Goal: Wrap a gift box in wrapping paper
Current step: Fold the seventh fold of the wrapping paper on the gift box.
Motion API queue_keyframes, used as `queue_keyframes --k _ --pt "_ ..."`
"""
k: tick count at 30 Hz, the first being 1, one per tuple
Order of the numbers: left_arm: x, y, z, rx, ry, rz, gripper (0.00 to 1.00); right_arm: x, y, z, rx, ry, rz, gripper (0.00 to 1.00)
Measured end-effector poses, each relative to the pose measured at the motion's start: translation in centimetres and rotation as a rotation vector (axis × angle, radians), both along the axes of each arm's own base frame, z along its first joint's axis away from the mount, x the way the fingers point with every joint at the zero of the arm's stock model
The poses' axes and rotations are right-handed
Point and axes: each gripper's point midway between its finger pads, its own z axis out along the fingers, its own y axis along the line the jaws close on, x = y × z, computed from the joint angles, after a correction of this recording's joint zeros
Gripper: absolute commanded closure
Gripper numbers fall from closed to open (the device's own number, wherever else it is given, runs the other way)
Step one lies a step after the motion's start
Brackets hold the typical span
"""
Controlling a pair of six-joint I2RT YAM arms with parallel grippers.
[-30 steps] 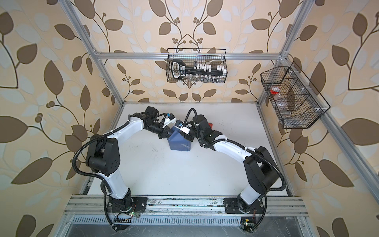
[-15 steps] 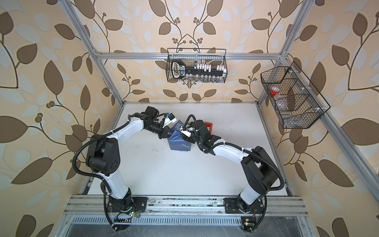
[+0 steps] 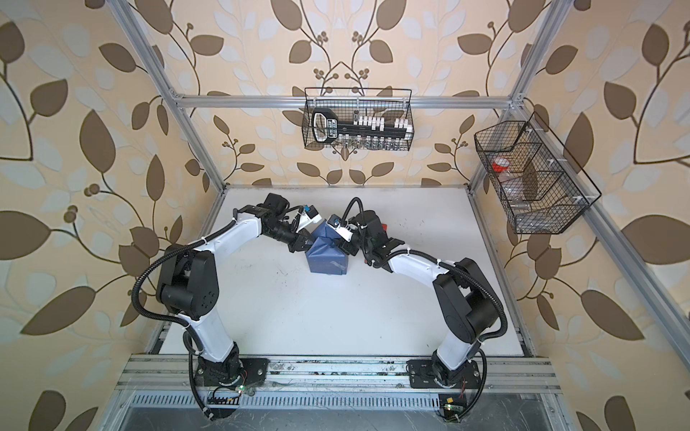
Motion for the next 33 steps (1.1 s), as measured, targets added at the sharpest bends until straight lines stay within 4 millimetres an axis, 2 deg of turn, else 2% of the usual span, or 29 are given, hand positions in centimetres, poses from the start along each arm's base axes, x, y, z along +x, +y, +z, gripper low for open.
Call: queue_keyframes --k 11,14,16,19,21,23,28,33 --pt "-0.4 0.2 0.8 0.034 -0.005 -0.01 1.0 -0.2 -0.4 -0.1 0.0 -0.01 -0.013 0.3" --pt "-0.2 0.5 2.8 0.059 -0.035 -0.02 1.0 -0.4 -0.6 0.0 0.005 -0.015 -0.019 0.3" --pt "-0.3 0.7 4.8 0.07 -0.083 -0.026 0.98 -0.4 -0.6 -0.1 0.007 -0.016 -0.02 0.3" --pt "-1.5 1.2 7.3 0.072 -0.134 -0.032 0.97 -0.4 -0.7 -0.1 0.006 -0.017 -0.023 0.3" --pt "-2.3 1.3 8.2 0.068 -0.147 -0.032 0.97 -0.4 -0.7 -0.1 0.007 -0.018 -0.023 0.3" --pt "-2.8 1.3 8.0 0.069 -0.138 -0.034 0.97 -0.4 -0.7 0.0 0.008 -0.019 -0.023 0.3" --pt "-3.9 0.9 5.1 0.091 -0.051 -0.051 1.0 -0.4 -0.7 0.0 0.008 -0.019 -0.022 0.3" --pt "-4.6 0.2 4.4 0.071 -0.017 -0.073 1.0 -0.4 -0.7 0.0 0.008 -0.019 -0.023 0.3"
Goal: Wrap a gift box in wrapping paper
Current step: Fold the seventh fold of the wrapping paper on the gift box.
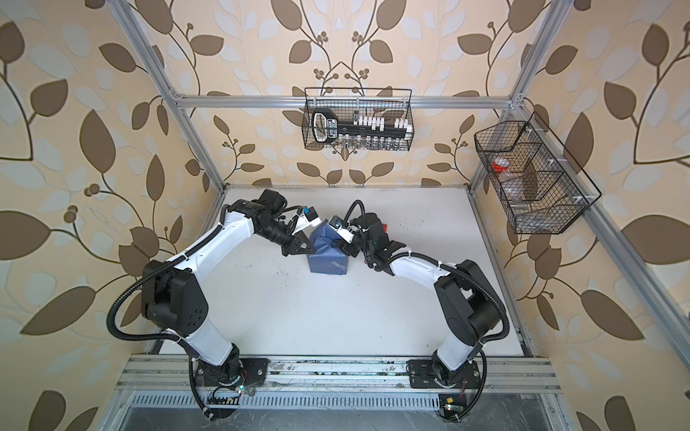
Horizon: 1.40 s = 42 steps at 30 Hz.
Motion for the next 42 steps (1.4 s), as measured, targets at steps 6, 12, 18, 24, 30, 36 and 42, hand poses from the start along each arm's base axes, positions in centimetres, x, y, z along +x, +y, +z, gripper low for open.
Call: queue_keyframes --k 6,12,18,24,30,36,42 --pt "1.2 -0.1 -2.1 0.037 0.024 0.037 1.0 0.0 0.0 0.0 0.0 0.0 0.001 0.3" --pt "1.8 -0.4 -4.6 0.063 0.101 0.06 1.0 -0.2 -0.2 0.0 -0.004 0.003 -0.003 0.3" --pt "2.0 -0.5 -5.0 0.069 0.113 0.07 1.0 -0.9 -0.5 0.0 -0.002 0.018 -0.005 0.3" --pt "2.1 -0.8 -4.0 0.05 0.125 0.06 1.0 -1.3 -0.9 0.1 0.004 0.043 -0.009 0.3" --pt "3.5 -1.6 -0.2 -0.003 0.029 0.036 1.0 -1.2 -1.0 -0.1 0.011 0.049 -0.014 0.3" --pt "4.5 -0.8 -3.0 0.09 0.047 0.067 1.0 -1.2 -0.9 -0.1 0.016 0.05 -0.012 0.3" --pt "5.0 -1.1 -4.1 0.081 0.091 0.089 1.0 -1.6 -1.2 0.1 0.025 0.075 -0.022 0.34"
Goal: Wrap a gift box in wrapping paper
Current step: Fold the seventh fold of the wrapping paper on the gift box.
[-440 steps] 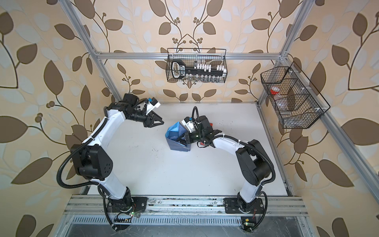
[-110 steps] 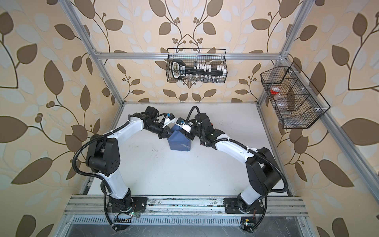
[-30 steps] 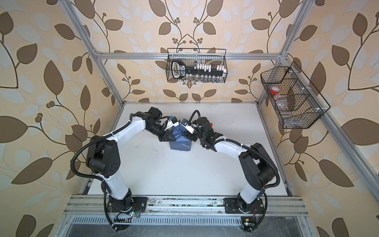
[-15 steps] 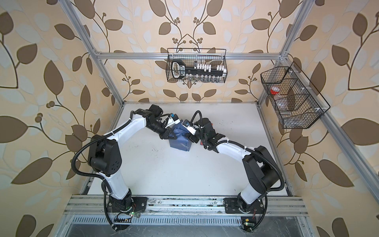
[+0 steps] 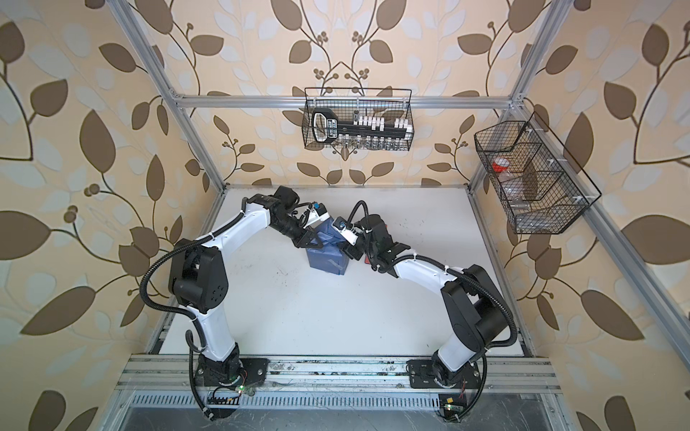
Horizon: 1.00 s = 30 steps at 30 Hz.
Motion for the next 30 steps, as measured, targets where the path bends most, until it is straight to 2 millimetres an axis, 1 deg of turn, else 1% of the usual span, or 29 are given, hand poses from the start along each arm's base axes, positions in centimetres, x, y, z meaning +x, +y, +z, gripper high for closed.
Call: queue_keyframes --k 2,3,4,5,7,9,10,12,13,16,18,19,25,30 --pt "0.0 0.0 0.0 -0.004 0.006 0.006 1.0 -0.6 -0.1 0.9 0.033 0.016 -0.003 0.45" --pt "0.0 -0.1 0.0 -0.007 0.007 0.007 1.0 -1.0 -0.1 1.8 0.064 0.022 -0.004 0.54" --pt "0.0 -0.1 0.0 -0.009 0.003 0.008 1.0 -1.5 -0.1 2.8 0.105 0.026 -0.004 0.64" --pt "-0.1 -0.1 0.0 -0.01 0.0 0.009 1.0 -2.0 0.0 3.9 0.149 0.026 0.0 0.7" --pt "-0.1 0.0 -0.1 -0.012 -0.005 0.01 1.0 -3.0 0.5 6.2 0.275 0.039 0.014 0.87" --pt "-0.1 0.0 0.0 -0.014 -0.012 0.011 1.0 -3.7 1.3 7.6 0.38 0.061 0.034 0.96" --pt "-0.1 0.0 0.0 -0.014 -0.013 0.011 1.0 -3.9 1.8 7.9 0.422 0.082 0.043 0.99" --pt "-0.1 0.0 0.0 -0.013 -0.014 0.011 1.0 -4.0 2.9 7.8 0.486 0.124 0.061 1.0" --pt "-0.1 0.0 0.0 -0.014 -0.015 0.011 1.0 -4.0 3.6 7.5 0.51 0.149 0.069 1.0" --pt "-0.2 0.0 0.0 -0.014 -0.018 0.011 1.0 -3.7 5.0 5.3 0.549 0.235 0.073 1.0" --pt "-0.1 0.0 0.1 -0.015 -0.02 0.011 1.0 -3.4 5.5 3.5 0.556 0.286 0.058 1.0" --pt "-0.1 0.0 0.1 -0.015 -0.02 0.011 1.0 -3.2 5.6 2.7 0.558 0.308 0.048 1.0" --pt "-0.1 -0.1 0.1 -0.019 -0.017 0.013 1.0 -2.3 5.7 -0.7 0.567 0.394 0.003 1.0" --pt "-0.4 0.4 0.8 -0.002 -0.018 -0.003 1.0 -1.6 5.2 -0.7 0.585 0.396 -0.01 1.0"
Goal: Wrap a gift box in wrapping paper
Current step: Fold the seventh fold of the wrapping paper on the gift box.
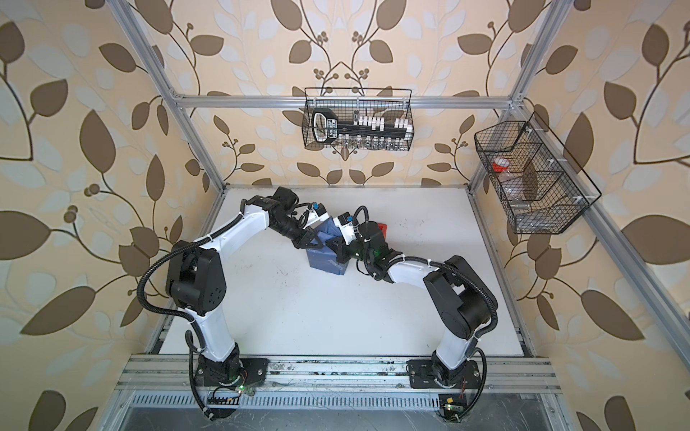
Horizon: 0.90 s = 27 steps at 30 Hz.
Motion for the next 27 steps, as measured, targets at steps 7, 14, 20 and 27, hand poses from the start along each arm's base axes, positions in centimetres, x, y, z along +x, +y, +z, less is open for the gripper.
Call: queue_keyframes --k 7,14,20,27 --pt "3.1 4.7 3.0 -0.001 -0.168 0.028 0.62 0.2 -0.4 -0.3 -0.012 0.005 0.0 1.0" --pt "3.3 4.7 2.4 0.019 -0.281 -0.095 0.53 -0.3 0.1 -0.3 -0.018 -0.009 0.026 1.0" --pt "2.6 3.3 1.5 -0.027 -0.308 -0.185 0.01 -0.5 0.2 -0.4 -0.032 -0.026 0.037 1.0" --pt "1.8 3.2 0.7 -0.048 -0.298 -0.214 0.09 -0.5 0.2 -0.4 -0.04 -0.037 0.042 1.0"
